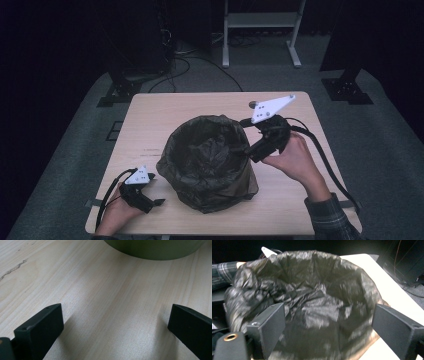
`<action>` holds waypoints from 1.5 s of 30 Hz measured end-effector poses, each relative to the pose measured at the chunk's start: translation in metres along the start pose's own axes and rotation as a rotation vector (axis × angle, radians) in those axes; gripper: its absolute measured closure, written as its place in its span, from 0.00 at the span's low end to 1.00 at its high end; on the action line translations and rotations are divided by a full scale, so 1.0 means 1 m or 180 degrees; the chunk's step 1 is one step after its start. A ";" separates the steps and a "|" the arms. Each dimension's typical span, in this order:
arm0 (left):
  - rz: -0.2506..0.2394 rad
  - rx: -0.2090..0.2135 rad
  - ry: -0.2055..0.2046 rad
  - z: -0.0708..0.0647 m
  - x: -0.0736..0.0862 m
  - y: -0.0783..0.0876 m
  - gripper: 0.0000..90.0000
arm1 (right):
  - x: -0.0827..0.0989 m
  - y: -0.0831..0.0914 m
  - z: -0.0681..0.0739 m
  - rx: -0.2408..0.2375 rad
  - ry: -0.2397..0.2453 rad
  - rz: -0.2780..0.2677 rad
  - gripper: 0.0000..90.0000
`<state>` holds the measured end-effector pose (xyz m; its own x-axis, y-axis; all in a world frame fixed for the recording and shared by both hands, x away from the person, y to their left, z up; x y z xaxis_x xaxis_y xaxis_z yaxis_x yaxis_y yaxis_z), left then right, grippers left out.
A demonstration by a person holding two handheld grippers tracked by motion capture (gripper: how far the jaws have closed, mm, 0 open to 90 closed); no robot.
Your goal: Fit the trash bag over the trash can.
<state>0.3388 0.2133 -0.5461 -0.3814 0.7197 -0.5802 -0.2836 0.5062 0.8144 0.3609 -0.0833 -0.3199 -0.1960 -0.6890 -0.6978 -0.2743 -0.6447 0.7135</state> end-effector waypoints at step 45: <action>-0.0002 0.0003 0.0008 0.000 0.000 0.000 0.00 | 0.189 -0.073 0.032 -0.0151 -0.0533 0.0017 0.12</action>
<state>0.3386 0.2131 -0.5460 -0.3834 0.7182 -0.5807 -0.2831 0.5071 0.8141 0.3136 -0.1554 -0.5057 -0.3525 -0.6301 -0.6919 -0.2290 -0.6588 0.7166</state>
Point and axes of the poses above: each handheld gripper's, and its own axes: y roughly backward along the jaws, x roughly out of its underside, z roughly to its left, the point moved 9 cm from there along -y, roughly forward along the jaws, and after that the axes turned 10 degrees about z, right-handed, at the moved point
